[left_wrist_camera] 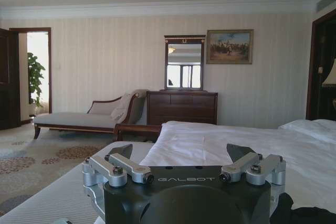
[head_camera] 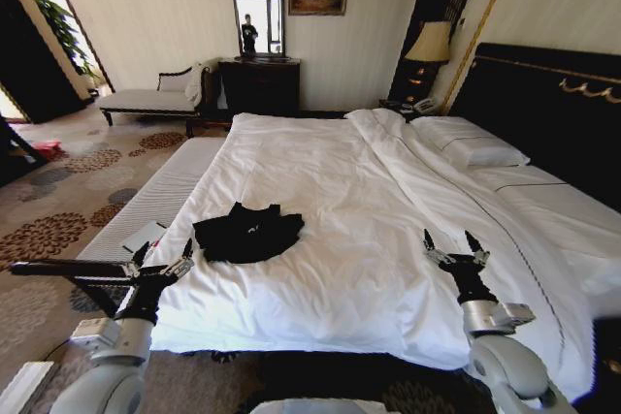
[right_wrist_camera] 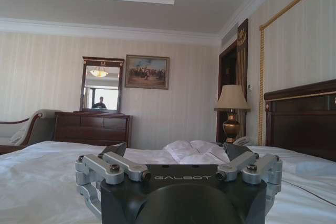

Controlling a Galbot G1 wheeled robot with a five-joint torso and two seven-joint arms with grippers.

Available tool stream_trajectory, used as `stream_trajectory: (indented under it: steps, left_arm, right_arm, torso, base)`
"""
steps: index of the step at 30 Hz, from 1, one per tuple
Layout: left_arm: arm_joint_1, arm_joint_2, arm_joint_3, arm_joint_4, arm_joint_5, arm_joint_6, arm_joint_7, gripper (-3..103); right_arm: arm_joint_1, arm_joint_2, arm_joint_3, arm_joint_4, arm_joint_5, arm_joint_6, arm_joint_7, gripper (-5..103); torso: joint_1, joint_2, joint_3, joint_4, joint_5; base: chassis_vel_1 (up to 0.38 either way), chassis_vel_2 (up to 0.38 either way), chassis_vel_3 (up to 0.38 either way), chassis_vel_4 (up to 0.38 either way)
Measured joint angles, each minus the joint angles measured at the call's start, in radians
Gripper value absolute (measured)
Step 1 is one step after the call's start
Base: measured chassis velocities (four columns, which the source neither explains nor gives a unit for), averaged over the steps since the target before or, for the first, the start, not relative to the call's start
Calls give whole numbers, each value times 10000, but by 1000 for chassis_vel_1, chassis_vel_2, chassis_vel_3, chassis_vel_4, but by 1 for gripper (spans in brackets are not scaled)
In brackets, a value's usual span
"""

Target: Fold the clothes on the bed.

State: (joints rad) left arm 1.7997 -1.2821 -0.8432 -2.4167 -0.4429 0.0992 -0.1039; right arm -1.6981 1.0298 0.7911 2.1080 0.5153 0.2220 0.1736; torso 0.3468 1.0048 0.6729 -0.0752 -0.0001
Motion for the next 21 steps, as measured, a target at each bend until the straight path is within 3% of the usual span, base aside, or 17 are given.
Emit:
stream_trajectory:
  steps: [21]
  left_arm:
    - [-59, -98, 55, 93, 41, -10, 14, 100]
  right_arm:
    - [180, 73, -111, -329, -186, 186, -59, 100]
  torso:
    - [0, -1, 0, 0, 0]
  base:
    - [3, 85, -12, -84]
